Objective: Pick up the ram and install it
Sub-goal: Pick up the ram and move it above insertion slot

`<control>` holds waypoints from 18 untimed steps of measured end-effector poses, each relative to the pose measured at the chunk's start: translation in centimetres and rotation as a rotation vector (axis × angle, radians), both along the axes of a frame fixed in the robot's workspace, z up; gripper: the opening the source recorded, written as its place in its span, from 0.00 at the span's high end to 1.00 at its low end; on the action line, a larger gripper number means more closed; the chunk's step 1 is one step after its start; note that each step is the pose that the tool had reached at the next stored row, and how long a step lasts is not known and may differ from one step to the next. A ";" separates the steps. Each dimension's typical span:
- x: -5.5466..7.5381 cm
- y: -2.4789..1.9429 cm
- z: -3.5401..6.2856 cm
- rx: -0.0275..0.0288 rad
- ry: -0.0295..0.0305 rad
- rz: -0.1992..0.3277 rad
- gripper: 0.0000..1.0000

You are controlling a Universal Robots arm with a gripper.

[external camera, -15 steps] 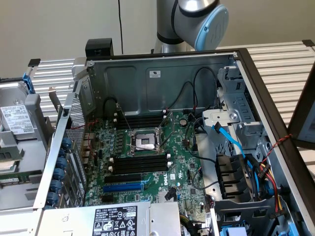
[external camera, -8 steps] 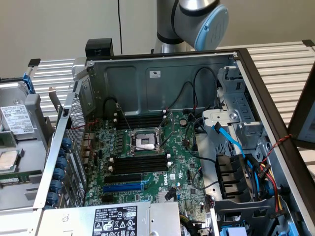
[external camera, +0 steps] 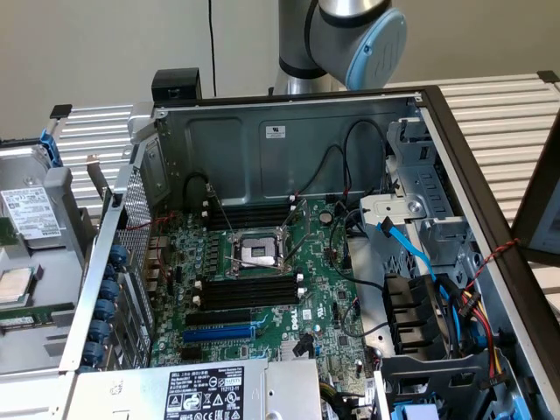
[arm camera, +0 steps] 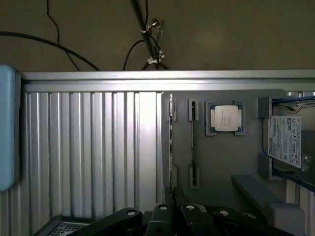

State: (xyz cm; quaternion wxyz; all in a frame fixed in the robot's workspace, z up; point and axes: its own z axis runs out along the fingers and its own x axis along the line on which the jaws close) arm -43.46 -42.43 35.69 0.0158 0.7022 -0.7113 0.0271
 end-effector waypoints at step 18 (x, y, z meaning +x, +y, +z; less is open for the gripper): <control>6.4 -0.27 3.80 0.0141 0.0001 0.000 0.87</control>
